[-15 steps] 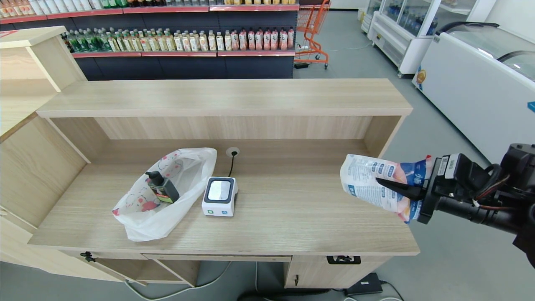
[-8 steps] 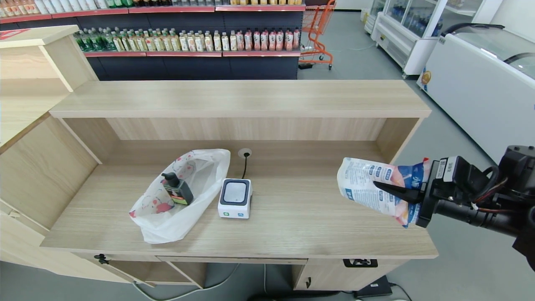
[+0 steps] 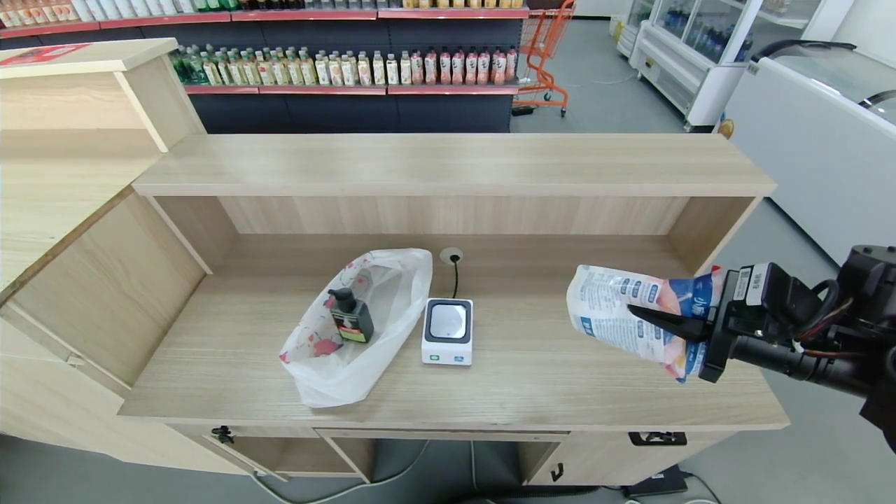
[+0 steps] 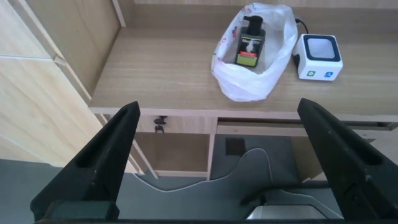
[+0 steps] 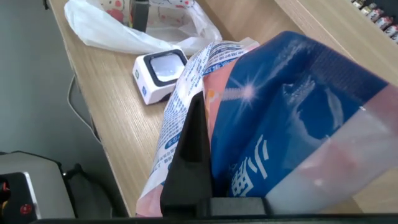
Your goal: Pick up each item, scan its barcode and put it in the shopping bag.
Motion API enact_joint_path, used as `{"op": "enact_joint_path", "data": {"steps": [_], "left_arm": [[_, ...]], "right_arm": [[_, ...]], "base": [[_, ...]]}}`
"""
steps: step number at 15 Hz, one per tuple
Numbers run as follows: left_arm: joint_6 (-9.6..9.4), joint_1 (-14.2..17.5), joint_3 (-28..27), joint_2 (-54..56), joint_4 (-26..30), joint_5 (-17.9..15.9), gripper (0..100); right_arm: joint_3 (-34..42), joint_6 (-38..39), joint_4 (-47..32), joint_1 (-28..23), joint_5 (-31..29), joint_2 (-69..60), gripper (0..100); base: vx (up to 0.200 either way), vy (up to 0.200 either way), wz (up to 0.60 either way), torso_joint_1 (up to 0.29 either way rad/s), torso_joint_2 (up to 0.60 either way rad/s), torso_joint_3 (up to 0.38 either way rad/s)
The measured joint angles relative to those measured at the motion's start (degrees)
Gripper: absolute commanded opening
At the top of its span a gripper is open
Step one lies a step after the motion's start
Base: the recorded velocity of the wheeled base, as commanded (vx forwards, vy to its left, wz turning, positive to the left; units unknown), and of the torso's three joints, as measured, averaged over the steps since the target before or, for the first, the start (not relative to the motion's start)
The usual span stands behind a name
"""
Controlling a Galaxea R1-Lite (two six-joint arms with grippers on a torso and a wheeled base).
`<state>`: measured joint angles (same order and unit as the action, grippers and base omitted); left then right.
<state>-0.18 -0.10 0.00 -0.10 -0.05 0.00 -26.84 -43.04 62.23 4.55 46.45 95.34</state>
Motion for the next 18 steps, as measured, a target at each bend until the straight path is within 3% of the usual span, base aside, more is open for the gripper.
{"op": "enact_joint_path", "data": {"steps": [5, 14, 18], "left_arm": [[-0.06, 0.0, 0.0, 0.0, 0.0, 0.0, 100], [-0.11, -0.1, 0.0, 0.0, 0.0, 0.0, 100], [0.00, 0.0, 0.0, 0.0, 0.0, 0.0, 100]], "right_arm": [[-0.2, 0.0, 0.1, -0.6, 0.1, 0.6, 0], [0.1, -0.2, 0.0, -2.9, 2.0, 3.3, 0], [0.8, 6.2, -0.5, -1.1, 5.0, 5.9, 0]], "base": [[0.000, 0.040, 0.00, 0.000, 0.00, 0.000], [0.200, 0.000, 0.00, 0.002, 0.00, 0.003], [0.000, 0.000, 0.00, 0.000, 0.00, 0.000]]}}
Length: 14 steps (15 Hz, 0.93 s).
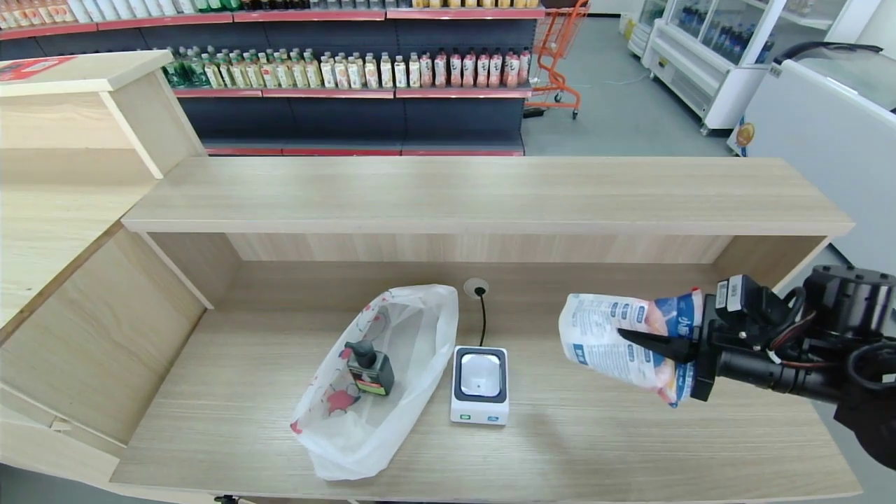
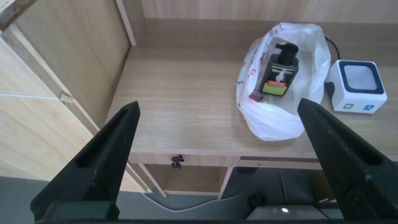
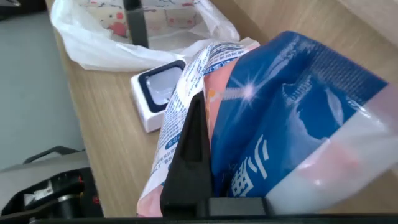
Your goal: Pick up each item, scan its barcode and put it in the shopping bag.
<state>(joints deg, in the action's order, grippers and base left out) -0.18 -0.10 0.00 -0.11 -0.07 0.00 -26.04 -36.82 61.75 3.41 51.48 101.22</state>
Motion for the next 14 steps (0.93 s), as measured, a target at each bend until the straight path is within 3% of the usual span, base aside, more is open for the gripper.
{"op": "enact_joint_path", "data": {"steps": [7, 14], "left_arm": [[0.00, 0.0, 0.0, 0.0, 0.0, 0.0, 100], [0.00, 0.0, 0.0, 0.0, 0.0, 0.0, 100]], "right_arm": [[4.0, 0.0, 0.5, 3.9, 1.5, 3.2, 0], [-0.9, -12.5, 1.7, 6.2, 6.6, 11.4, 0]], "base": [[0.000, 0.000, 0.00, 0.000, 0.00, 0.000], [0.000, 0.000, 0.00, 0.000, 0.00, 0.000]]}}
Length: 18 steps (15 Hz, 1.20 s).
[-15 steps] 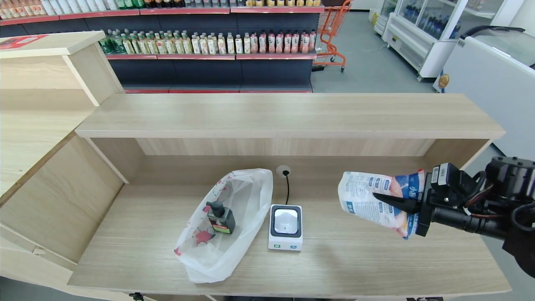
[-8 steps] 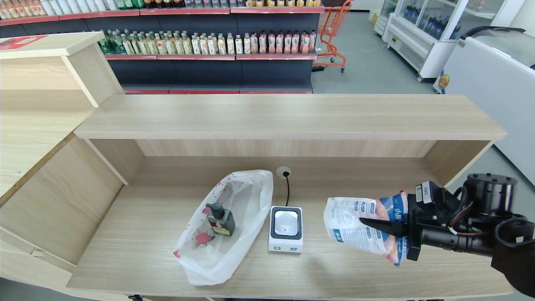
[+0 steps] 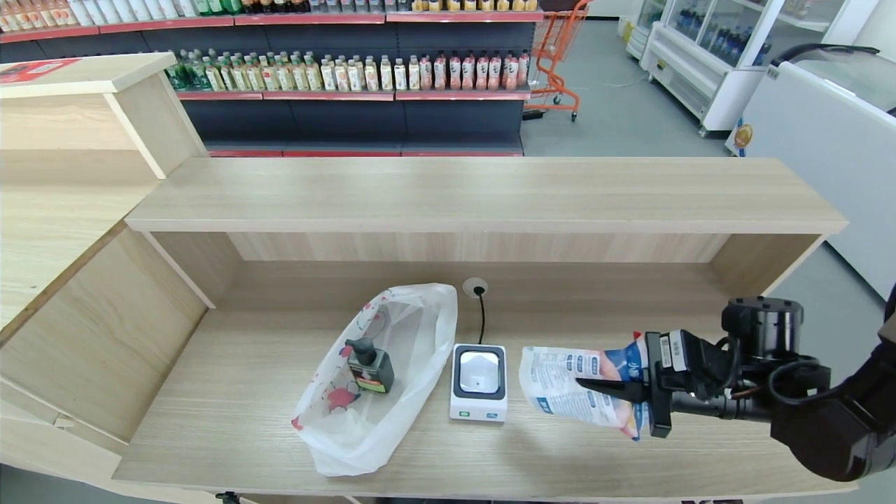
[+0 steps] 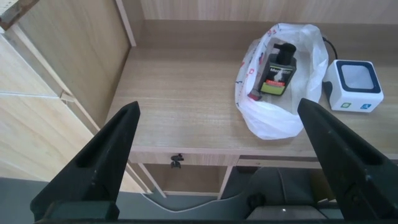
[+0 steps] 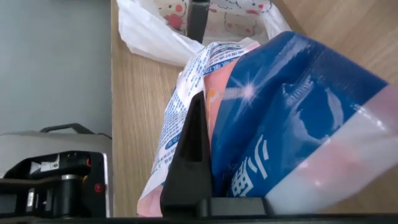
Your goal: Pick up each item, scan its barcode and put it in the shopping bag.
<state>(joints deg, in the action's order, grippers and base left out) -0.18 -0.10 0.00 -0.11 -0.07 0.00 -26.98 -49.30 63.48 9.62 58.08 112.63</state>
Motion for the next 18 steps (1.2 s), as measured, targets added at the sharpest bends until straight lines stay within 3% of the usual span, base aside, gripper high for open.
{"op": "enact_joint_path", "data": {"steps": [5, 9, 18], "left_arm": [[0.02, 0.0, 0.0, 0.0, 0.0, 0.0, 100], [0.00, 0.0, 0.0, 0.0, 0.0, 0.0, 100], [0.00, 0.0, 0.0, 0.0, 0.0, 0.0, 100]], "right_arm": [[-7.3, -6.5, 0.6, 0.9, 4.5, 6.0, 0], [-8.9, -10.8, 1.0, 1.1, 6.5, 9.7, 0], [-15.7, -12.2, 0.8, 3.8, 8.5, 15.4, 0]], "base": [[0.000, 0.000, 0.00, 0.000, 0.00, 0.000], [0.000, 0.000, 0.00, 0.000, 0.00, 0.000], [0.000, 0.000, 0.00, 0.000, 0.00, 0.000]]}}
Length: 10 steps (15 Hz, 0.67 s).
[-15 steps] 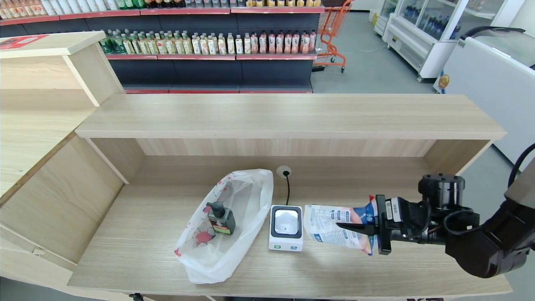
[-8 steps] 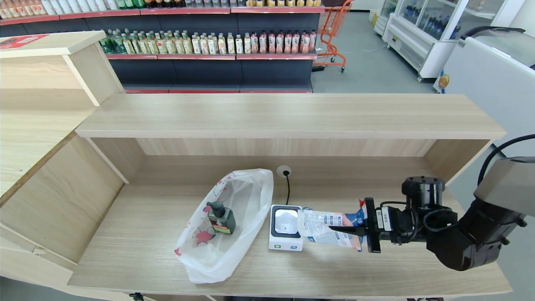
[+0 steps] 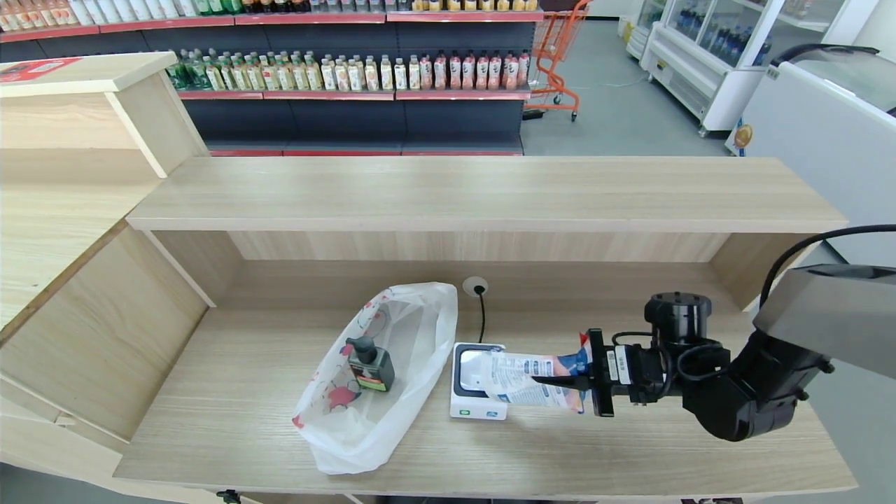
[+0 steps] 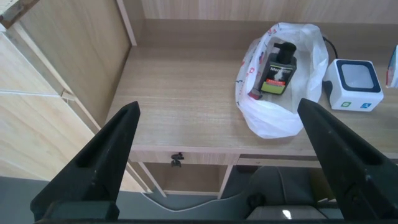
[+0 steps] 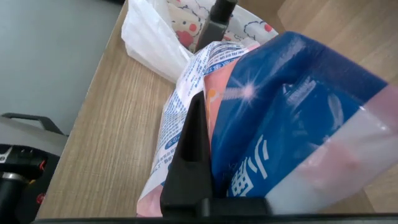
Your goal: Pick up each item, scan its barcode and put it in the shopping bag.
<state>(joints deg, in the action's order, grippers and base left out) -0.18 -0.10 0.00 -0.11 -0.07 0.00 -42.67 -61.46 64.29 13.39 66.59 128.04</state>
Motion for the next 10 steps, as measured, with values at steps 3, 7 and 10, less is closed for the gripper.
{"op": "enact_joint_path", "data": {"steps": [3, 7, 10], "left_arm": [[0.00, 0.0, 0.0, 0.0, 0.0, 0.0, 100], [0.00, 0.0, 0.0, 0.0, 0.0, 0.0, 100], [0.00, 0.0, 0.0, 0.0, 0.0, 0.0, 100]], "right_arm": [[-4.4, -0.7, 0.0, 0.8, 0.8, 2.9, 0], [-10.8, -1.1, -0.2, 2.2, 1.0, 7.2, 0], [-13.1, -1.1, -0.2, 2.5, 1.5, 9.2, 0]], "base": [[0.000, 0.000, 0.00, 0.000, 0.00, 0.000], [0.000, 0.000, 0.00, 0.000, 0.00, 0.000], [0.000, 0.000, 0.00, 0.000, 0.00, 0.000]]}}
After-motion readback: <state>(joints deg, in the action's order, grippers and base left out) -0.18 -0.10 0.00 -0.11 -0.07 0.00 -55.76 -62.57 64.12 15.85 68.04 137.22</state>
